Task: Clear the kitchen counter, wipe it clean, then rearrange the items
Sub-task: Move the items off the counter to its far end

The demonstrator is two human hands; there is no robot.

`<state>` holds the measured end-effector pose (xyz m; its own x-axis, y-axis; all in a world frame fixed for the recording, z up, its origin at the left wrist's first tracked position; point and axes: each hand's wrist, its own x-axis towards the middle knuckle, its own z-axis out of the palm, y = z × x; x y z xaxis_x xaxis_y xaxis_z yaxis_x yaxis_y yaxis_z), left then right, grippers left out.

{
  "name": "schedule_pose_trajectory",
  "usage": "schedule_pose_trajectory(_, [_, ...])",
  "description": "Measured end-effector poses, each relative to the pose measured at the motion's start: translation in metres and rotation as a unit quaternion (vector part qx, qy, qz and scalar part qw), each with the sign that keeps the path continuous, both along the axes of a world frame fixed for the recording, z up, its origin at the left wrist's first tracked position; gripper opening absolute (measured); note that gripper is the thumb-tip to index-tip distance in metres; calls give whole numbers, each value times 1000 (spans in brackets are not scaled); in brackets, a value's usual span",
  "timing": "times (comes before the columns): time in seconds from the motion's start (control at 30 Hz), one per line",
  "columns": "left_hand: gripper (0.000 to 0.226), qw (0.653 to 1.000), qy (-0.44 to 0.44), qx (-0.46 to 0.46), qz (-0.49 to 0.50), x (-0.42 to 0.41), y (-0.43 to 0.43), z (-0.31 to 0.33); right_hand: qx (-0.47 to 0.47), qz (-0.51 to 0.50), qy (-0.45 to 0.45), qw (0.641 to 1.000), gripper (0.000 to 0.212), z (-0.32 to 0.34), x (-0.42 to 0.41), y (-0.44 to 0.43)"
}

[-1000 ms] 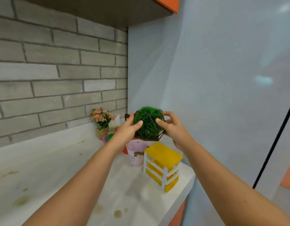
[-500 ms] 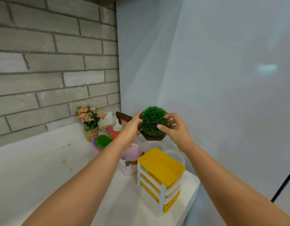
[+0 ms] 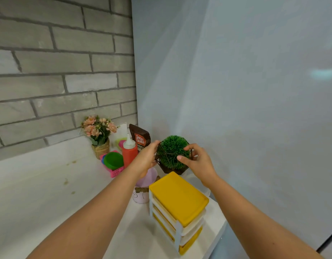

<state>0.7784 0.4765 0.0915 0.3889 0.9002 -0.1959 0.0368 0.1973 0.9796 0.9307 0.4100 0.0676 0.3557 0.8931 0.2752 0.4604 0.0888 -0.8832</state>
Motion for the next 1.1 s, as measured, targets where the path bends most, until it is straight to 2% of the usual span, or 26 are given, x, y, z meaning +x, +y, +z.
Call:
schedule_pose_trajectory(0.17, [45,999,37,21,5,-2,4,-4,-19,0,-17,1000,27,2,-3,-1])
schedule_pose_trajectory(0.33, [49,997,68,43,13,0,2,-5,-29,-9,-46,998,38,5,-3,0])
schedule_pose_trajectory(0.6, [49,991,66,101,58,-1,1,-3,-25,-35,-83,996,50,12,-1,-2])
schedule_pose_trajectory(0.8, [31,974,54,175,130,-7,-3,7,55,-73,-113,989,38,31,-4,-3])
schedule_pose_trajectory(1.0, [9,945,39,255,201,-23,-15,18,117,-18,-126,985,20,59,-36,-5])
schedule_pose_trajectory(1.1, [19,932,31,271,238,-39,-21,25,122,35,-98,987,15,67,-58,-7])
